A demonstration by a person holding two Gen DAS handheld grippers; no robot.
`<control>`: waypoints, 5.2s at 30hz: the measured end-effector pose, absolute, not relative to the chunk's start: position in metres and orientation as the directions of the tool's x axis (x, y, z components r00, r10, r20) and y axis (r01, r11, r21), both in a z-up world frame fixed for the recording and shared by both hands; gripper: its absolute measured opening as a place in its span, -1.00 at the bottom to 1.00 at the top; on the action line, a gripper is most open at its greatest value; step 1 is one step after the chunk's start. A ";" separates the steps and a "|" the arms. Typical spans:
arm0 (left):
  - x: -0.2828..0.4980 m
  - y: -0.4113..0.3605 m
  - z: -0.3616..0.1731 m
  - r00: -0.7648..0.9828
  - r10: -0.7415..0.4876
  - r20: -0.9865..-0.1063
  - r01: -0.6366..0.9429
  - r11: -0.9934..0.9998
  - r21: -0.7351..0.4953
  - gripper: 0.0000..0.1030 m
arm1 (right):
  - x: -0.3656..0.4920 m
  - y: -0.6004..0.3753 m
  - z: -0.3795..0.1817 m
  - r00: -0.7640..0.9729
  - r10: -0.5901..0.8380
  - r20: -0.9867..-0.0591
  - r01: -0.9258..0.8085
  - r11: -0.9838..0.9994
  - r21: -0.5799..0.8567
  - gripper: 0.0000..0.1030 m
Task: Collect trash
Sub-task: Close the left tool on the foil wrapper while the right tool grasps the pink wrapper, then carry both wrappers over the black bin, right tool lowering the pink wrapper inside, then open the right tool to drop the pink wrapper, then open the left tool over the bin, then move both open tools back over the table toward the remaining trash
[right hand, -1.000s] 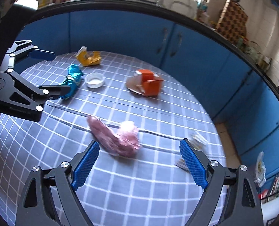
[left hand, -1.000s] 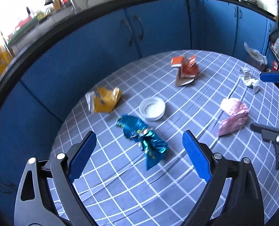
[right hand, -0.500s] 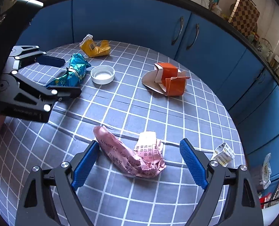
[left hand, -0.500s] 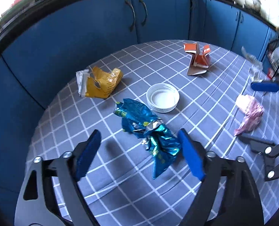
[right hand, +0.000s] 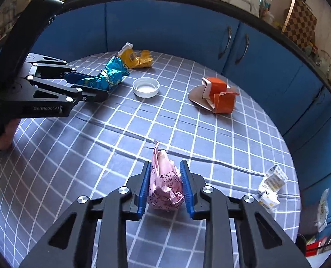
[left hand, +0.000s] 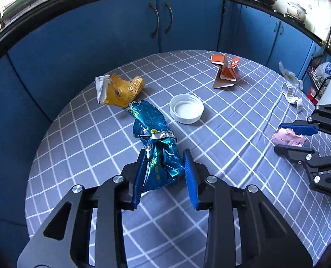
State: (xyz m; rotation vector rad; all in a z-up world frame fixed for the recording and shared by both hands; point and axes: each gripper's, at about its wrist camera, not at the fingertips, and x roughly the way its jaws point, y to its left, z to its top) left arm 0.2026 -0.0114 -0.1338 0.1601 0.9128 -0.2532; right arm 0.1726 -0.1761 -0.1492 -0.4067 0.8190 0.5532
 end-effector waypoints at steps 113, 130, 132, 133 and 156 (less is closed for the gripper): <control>0.155 -0.433 -0.056 0.620 -0.398 -0.676 0.726 0.619 0.301 0.73 | 0.113 -0.545 -0.120 0.770 0.005 -0.638 -0.047 0.998 -0.049 0.61; 0.154 -0.383 -0.058 0.660 -0.338 -0.671 0.667 0.675 0.316 0.80 | 0.113 -0.514 -0.116 0.764 0.031 -0.645 -0.083 0.995 -0.051 0.61; 0.156 -0.367 -0.057 0.671 -0.320 -0.668 0.648 0.691 0.320 0.81 | 0.115 -0.503 -0.114 0.762 0.046 -0.645 -0.104 0.993 -0.052 0.61; 0.157 -0.359 -0.057 0.677 -0.312 -0.667 0.638 0.700 0.320 0.82 | 0.117 -0.496 -0.113 0.761 0.052 -0.646 -0.116 0.992 -0.056 0.61; 0.195 -0.123 -0.063 0.749 -0.072 -0.659 0.335 0.899 0.282 0.88 | 0.184 -0.301 -0.105 0.692 0.186 -0.698 -0.394 0.907 -0.148 0.61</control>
